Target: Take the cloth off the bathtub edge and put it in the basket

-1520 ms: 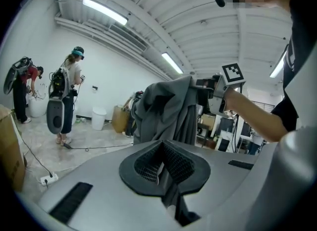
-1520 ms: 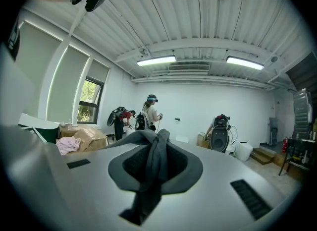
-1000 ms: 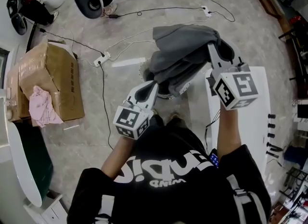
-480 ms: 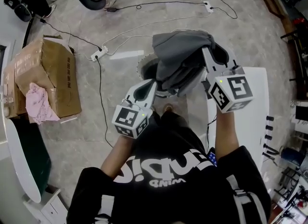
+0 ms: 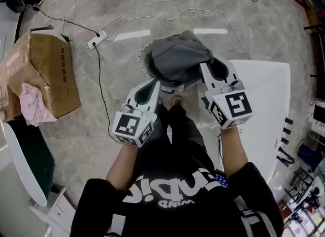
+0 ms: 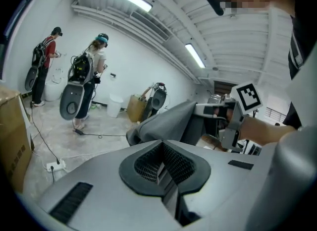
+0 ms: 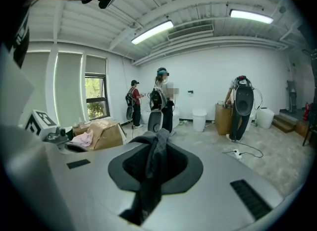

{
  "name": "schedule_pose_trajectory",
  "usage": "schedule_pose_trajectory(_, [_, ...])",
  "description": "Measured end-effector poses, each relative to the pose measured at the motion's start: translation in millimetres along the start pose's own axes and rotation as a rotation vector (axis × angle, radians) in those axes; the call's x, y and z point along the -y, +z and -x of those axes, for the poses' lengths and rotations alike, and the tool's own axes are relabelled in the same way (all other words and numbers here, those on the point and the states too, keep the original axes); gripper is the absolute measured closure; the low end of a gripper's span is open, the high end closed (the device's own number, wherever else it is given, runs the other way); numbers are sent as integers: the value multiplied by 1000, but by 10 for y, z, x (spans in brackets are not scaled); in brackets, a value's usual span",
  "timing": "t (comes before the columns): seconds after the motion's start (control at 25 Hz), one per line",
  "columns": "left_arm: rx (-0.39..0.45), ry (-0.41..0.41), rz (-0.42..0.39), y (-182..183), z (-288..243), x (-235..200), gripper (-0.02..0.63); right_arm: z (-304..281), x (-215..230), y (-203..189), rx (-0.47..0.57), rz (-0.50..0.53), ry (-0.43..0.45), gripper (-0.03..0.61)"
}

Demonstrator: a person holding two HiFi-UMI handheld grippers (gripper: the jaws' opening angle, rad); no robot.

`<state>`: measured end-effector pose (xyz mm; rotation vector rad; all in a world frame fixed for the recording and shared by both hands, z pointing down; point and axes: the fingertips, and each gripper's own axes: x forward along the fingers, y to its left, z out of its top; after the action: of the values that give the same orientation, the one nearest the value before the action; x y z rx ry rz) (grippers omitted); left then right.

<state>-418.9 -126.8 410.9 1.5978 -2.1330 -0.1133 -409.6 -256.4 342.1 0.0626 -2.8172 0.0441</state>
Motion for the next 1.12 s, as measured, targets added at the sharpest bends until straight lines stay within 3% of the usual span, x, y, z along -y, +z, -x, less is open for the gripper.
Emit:
schedule_pose_trajectory(0.44, [-64, 68, 65, -1141, -716, -725, 600, -780, 65, -2164, -215, -107, 38, 543])
schedule_pose_trajectory(0.76, [-99, 93, 90, -1564, -823, -860, 600, -932, 80, -2745, -280, -113, 38, 543])
schedule_pose_trajectory(0.92, [-102, 95, 96, -1590, -815, -842, 600, -971, 74, -2935, -337, -43, 22, 541])
schedule_pose_trajectory(0.96, [-103, 95, 98, -1598, -810, -836, 600, -976, 58, -3014, -362, -21, 23, 532])
schedule_pose_trajectory(1.12, [-112, 87, 98, -1643, -797, -788, 600, -941, 46, -3337, -454, -10, 20, 360])
